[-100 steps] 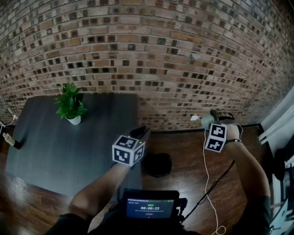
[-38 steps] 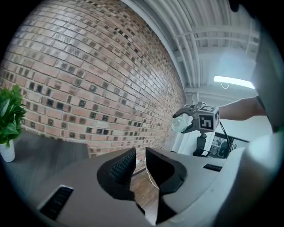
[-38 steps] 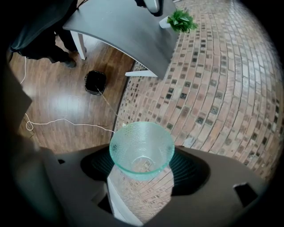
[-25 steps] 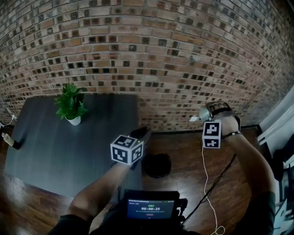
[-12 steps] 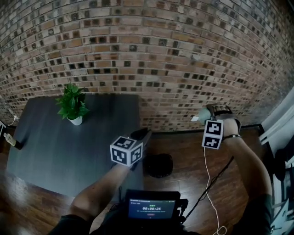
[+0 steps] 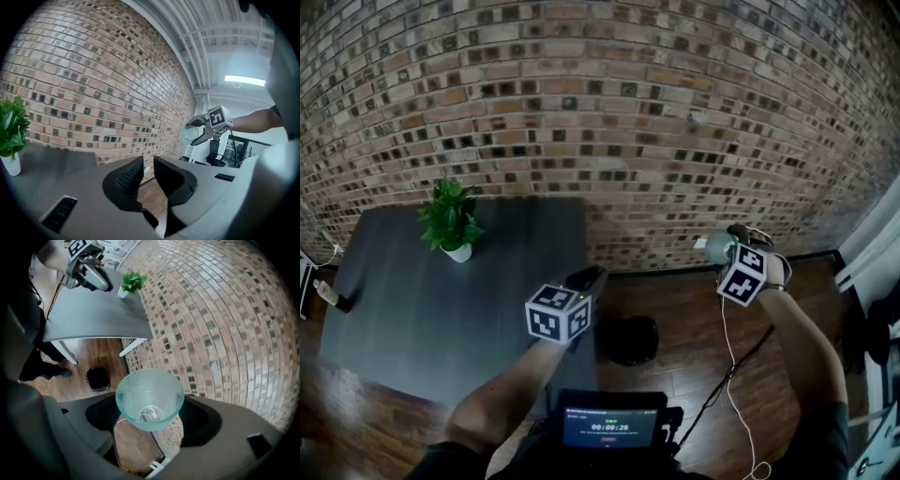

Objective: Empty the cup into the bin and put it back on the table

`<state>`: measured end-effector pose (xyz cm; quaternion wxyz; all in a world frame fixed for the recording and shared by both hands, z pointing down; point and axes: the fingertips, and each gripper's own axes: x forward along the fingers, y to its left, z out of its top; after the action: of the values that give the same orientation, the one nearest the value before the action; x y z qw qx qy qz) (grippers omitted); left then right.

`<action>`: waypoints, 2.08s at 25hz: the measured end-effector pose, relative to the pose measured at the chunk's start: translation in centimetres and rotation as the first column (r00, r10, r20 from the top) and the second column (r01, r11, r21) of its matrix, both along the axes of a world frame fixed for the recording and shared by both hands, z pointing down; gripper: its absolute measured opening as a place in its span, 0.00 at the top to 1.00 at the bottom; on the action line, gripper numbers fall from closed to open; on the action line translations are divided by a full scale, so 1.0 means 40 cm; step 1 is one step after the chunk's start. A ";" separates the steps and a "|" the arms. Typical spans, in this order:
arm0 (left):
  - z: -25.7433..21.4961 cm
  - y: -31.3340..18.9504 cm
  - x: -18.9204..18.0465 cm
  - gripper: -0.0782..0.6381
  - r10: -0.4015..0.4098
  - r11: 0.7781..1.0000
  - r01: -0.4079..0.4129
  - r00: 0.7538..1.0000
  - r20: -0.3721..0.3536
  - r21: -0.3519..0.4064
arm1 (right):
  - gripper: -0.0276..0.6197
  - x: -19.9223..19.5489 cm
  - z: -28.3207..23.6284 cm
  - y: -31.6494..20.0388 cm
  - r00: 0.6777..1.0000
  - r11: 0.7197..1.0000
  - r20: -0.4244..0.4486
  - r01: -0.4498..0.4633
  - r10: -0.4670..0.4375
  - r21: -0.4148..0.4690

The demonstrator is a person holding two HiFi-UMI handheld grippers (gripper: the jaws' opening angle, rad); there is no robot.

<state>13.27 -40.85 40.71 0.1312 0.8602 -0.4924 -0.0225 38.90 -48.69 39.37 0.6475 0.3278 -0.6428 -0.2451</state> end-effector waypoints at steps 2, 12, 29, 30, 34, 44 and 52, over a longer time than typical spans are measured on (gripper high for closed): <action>0.003 0.001 0.005 0.80 0.005 1.000 -0.005 1.000 -0.001 -0.002 | 0.36 0.003 0.002 0.002 0.999 1.000 0.030 -0.009 0.009 -0.001; -0.020 0.007 0.012 0.89 -0.021 0.999 0.021 1.000 -0.006 0.048 | 0.36 0.021 0.045 -0.013 0.929 0.996 0.361 -0.066 0.080 -0.052; -0.020 0.016 0.032 0.89 0.023 0.999 -0.023 1.000 -0.011 0.043 | 0.36 -0.013 0.004 0.025 0.729 0.989 0.668 -0.086 0.147 -0.124; -0.023 0.019 0.033 0.89 0.027 0.999 -0.027 1.000 -0.012 0.046 | 0.36 -0.013 0.001 0.026 0.710 0.987 0.687 -0.089 0.155 -0.130; -0.030 0.033 0.036 0.89 0.033 0.998 -0.033 0.999 0.005 0.061 | 0.36 -0.012 -0.009 0.035 0.642 0.984 0.746 -0.099 0.177 -0.149; -0.029 0.074 -0.014 0.89 -0.024 0.998 0.026 0.999 -0.022 0.063 | 0.36 -0.036 -0.017 0.102 0.561 0.982 0.807 -0.086 0.186 -0.167; -0.025 0.113 -0.047 0.89 -0.051 0.996 0.053 0.998 -0.030 0.066 | 0.36 -0.049 -0.024 0.152 0.517 0.984 0.838 -0.078 0.176 -0.158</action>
<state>11.39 -36.33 39.72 0.1089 0.8505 -0.5118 -0.0545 36.95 -42.62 38.40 0.2849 0.4188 -0.8619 0.0256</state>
